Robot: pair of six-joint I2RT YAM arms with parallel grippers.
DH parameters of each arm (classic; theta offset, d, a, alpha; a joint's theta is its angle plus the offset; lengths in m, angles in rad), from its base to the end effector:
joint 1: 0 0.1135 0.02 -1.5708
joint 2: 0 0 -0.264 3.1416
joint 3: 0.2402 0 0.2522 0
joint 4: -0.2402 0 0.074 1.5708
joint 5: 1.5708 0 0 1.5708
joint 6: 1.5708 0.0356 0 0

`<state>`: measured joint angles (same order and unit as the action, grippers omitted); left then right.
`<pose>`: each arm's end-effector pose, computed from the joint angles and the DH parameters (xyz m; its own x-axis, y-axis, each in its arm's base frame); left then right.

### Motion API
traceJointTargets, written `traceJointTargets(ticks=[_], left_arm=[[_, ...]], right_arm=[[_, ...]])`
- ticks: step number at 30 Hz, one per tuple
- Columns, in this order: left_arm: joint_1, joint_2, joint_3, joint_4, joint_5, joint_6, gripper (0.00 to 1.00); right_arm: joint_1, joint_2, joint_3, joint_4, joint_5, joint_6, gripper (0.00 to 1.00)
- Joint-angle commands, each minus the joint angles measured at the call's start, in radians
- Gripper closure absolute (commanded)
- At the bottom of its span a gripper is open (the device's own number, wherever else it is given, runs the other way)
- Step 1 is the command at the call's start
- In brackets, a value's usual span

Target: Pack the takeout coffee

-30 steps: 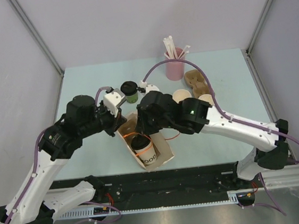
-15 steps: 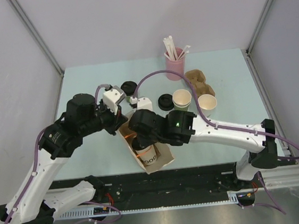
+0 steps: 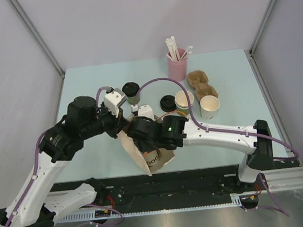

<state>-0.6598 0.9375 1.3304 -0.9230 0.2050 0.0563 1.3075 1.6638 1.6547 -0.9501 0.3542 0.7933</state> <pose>0.1228 -0.1044 0.4205 -0.3573 0.3469 -0.8672 0.7602 0.6474 -0.0542 0.1035 0.3363 0.3462 -0.7579 -0.2435 -0.6052 -0.4470 0.8695 0.2100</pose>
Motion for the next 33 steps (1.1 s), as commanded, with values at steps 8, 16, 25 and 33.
traceJointTargets(ticks=[8,16,25,33], left_arm=[[-0.001,-0.019,0.013,0.027,0.002,-0.113,1.00],[0.011,-0.035,-0.014,0.026,0.056,-0.234,1.00],[0.101,-0.037,-0.060,0.024,0.148,-0.323,0.99],[0.106,-0.022,0.013,0.027,0.142,-0.242,1.00]], right_arm=[[-0.083,0.132,0.105,-0.142,0.100,0.228,0.32],[-0.134,0.103,0.036,-0.093,0.150,0.440,0.28],[-0.198,0.007,-0.024,-0.018,0.269,0.612,0.32],[-0.139,0.004,0.005,0.014,0.235,0.394,0.33]])
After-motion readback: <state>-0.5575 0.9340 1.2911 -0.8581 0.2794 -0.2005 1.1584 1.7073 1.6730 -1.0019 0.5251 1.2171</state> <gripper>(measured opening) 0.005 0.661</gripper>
